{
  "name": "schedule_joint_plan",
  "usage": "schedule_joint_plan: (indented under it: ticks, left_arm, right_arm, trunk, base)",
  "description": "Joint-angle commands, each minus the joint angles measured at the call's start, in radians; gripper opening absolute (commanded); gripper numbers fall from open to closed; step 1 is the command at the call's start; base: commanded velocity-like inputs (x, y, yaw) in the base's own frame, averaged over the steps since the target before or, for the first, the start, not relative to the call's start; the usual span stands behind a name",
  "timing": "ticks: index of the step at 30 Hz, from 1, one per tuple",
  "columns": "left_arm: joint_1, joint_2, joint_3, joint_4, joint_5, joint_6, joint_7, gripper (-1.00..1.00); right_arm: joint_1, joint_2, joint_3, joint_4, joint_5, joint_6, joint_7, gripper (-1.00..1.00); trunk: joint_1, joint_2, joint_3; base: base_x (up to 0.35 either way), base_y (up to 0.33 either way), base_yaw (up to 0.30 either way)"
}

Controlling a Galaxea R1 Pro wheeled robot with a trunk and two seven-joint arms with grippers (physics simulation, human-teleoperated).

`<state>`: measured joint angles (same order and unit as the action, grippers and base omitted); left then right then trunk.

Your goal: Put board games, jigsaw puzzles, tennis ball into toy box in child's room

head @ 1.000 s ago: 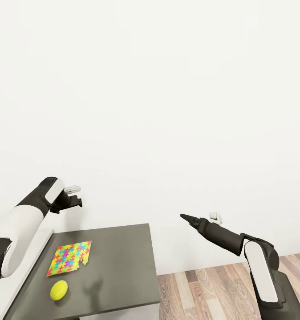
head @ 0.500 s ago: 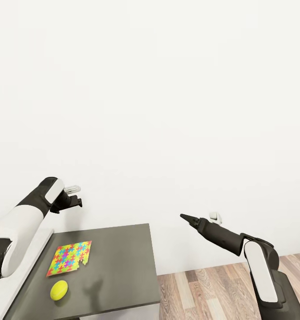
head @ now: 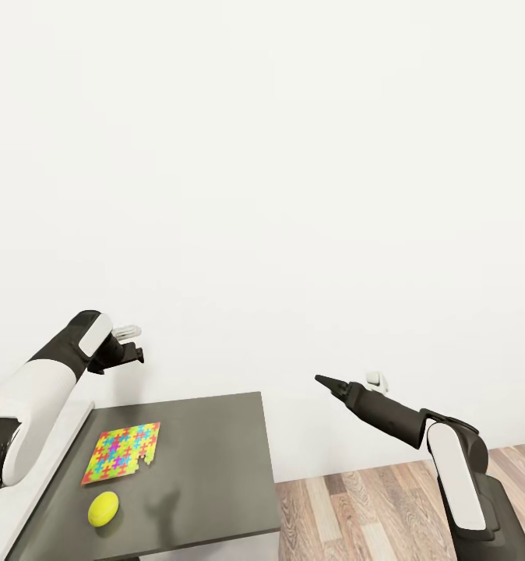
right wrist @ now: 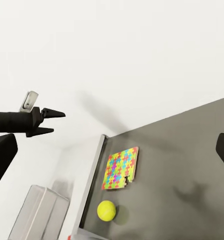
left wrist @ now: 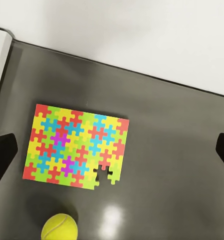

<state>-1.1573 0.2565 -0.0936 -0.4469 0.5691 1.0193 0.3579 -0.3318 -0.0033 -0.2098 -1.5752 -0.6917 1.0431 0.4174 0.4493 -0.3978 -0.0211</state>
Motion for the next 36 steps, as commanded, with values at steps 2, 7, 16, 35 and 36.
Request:
schedule_joint_plan:
  ticks: [2, 7, 16, 35, 36]
  left_arm:
    - [-0.001, 0.001, -0.008, -0.001, 0.010, 0.002, 0.007, 1.00]
    - [-0.001, 0.001, -0.008, -0.001, 0.009, 0.001, 0.007, 1.00]
    - [0.000, 0.001, -0.008, -0.001, 0.010, 0.001, 0.006, 1.00]
    - [0.001, 0.008, -0.015, 0.011, 0.004, 0.007, -0.167, 1.00]
    - [0.001, 0.008, -0.015, 0.016, 0.005, 0.008, -0.172, 1.00]
  right_arm:
    - [-0.001, 0.000, -0.001, 0.000, 0.009, 0.004, 0.010, 1.00]
    - [-0.001, 0.000, -0.003, 0.000, 0.009, 0.004, 0.010, 1.00]
    - [-0.001, 0.000, -0.003, 0.000, 0.009, 0.004, 0.008, 1.00]
    - [-0.001, -0.001, 0.003, 0.003, 0.009, 0.004, 0.005, 1.00]
    - [-0.001, -0.001, 0.003, 0.003, 0.010, 0.004, 0.005, 1.00]
  trunk:
    - [0.001, -0.002, -0.002]
    - [0.001, -0.002, -0.002]
    - [0.001, -0.002, -0.002]
    - [0.001, -0.002, -0.025]
    - [0.001, -0.002, -0.026]
  base:
    - [0.000, 0.000, 0.000]
    - [0.000, 0.000, 0.000]
    - [0.000, 0.000, 0.000]
    - [0.000, 0.000, 0.000]
    - [0.000, 0.000, 0.000]
